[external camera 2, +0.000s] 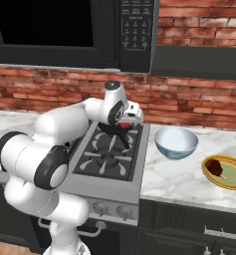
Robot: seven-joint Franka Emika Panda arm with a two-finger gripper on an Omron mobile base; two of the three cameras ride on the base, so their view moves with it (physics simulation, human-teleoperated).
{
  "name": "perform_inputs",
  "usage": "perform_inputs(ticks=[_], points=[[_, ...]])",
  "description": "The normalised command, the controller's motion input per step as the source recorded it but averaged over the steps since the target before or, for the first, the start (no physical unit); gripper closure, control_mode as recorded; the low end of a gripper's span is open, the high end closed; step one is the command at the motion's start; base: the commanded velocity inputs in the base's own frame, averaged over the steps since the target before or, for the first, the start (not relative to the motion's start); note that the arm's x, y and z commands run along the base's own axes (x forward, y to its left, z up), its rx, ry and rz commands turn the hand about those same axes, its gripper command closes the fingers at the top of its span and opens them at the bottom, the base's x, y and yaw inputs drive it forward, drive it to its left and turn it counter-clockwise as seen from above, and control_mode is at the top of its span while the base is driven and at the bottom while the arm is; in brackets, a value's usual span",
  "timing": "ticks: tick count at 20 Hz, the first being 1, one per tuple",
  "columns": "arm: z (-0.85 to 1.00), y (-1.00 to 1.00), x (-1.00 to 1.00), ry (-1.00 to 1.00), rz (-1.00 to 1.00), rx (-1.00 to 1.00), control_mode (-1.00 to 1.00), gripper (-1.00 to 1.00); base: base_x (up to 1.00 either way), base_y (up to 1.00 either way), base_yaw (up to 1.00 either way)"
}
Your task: Place one of the steaks on the plate and the other in the bowl. Then place the bowl in the fridge.
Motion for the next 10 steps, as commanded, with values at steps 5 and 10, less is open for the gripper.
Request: perform_inputs(ticks=[5,10], points=[[-0.02,-0.58,-0.60,-0.01,-0.02,0.01,-1.00,1.00,0.00,0.00,0.00],[0.00,-0.52,-0.06,0.08,-0.12,0.00,-1.00,1.00,0.00,0.00,0.00]])
